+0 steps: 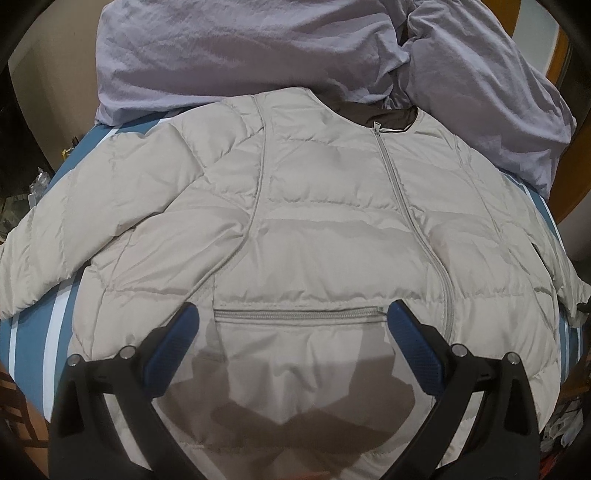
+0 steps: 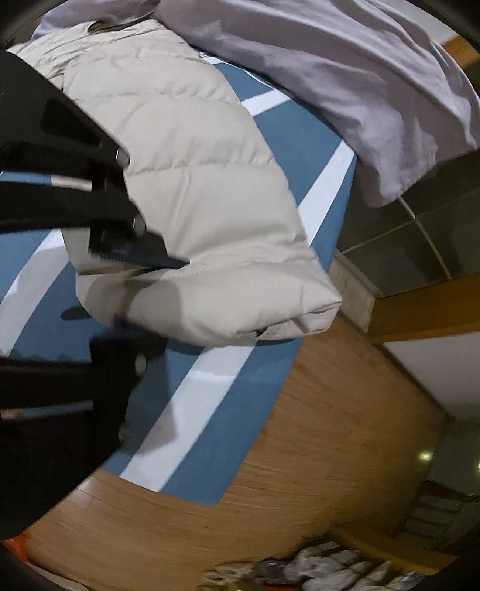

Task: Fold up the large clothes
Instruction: 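Grasp the jacket sleeve cuff with the right gripper and lift it, then carry the sleeve across the jacket front toward the collar and release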

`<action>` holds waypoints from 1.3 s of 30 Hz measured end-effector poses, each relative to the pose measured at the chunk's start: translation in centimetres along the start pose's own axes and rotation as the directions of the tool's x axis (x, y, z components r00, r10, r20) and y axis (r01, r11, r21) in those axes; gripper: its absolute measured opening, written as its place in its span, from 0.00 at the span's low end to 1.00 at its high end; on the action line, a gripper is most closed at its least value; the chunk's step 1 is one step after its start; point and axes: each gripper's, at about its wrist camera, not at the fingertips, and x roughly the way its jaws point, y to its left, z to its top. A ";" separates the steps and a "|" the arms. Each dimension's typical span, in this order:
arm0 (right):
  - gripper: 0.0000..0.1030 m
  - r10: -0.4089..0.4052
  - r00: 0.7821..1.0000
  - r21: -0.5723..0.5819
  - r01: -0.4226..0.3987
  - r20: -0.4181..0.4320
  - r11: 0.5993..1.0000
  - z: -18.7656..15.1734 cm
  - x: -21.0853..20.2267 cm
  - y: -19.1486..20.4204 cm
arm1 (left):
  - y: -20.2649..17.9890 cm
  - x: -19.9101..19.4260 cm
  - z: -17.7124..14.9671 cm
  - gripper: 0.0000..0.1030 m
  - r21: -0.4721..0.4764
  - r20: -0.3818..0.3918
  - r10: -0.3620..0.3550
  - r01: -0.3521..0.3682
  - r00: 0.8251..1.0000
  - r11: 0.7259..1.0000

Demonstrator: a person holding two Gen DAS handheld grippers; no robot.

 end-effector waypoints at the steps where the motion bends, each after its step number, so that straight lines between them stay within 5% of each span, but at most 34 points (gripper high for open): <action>1: 0.18 -0.013 1.000 -0.029 0.014 0.022 0.999 0.2 -0.6 0.8 | 0.1 0.0 0.1 0.98 -0.001 0.003 0.001 -0.001 1.000 1.000; 6: 0.17 0.010 0.993 -0.170 0.010 0.115 0.985 1.3 -3.5 5.8 | 0.6 -0.1 0.4 0.98 -0.022 0.012 0.004 -0.004 1.000 1.000; 14: 0.17 0.173 0.981 -0.358 -0.132 0.084 0.924 -0.3 -6.2 17.0 | 2.0 -0.5 0.4 0.98 -0.062 0.026 0.023 -0.021 0.999 0.998; 19: 0.17 0.296 0.955 -0.507 -0.260 -0.010 0.822 -5.2 -7.3 25.7 | 3.3 -0.8 0.1 0.98 -0.092 0.028 0.039 -0.036 0.999 0.995; 23: 0.17 0.309 0.947 -0.579 -0.299 -0.085 0.759 -9.1 -6.8 30.8 | 4.5 -0.9 0.0 0.98 -0.119 0.026 0.053 -0.050 0.998 0.992; 33: 0.17 0.324 0.905 -0.655 -0.422 -0.274 0.626 -17.9 -6.3 37.2 | 6.4 -1.0 -0.3 0.98 -0.164 0.021 0.075 -0.070 0.997 0.984; 39: 0.17 0.370 0.854 -0.667 -0.518 -0.366 0.536 -22.0 -8.0 40.6 | 7.2 -1.1 -0.3 0.98 -0.184 0.023 0.083 -0.077 0.996 0.980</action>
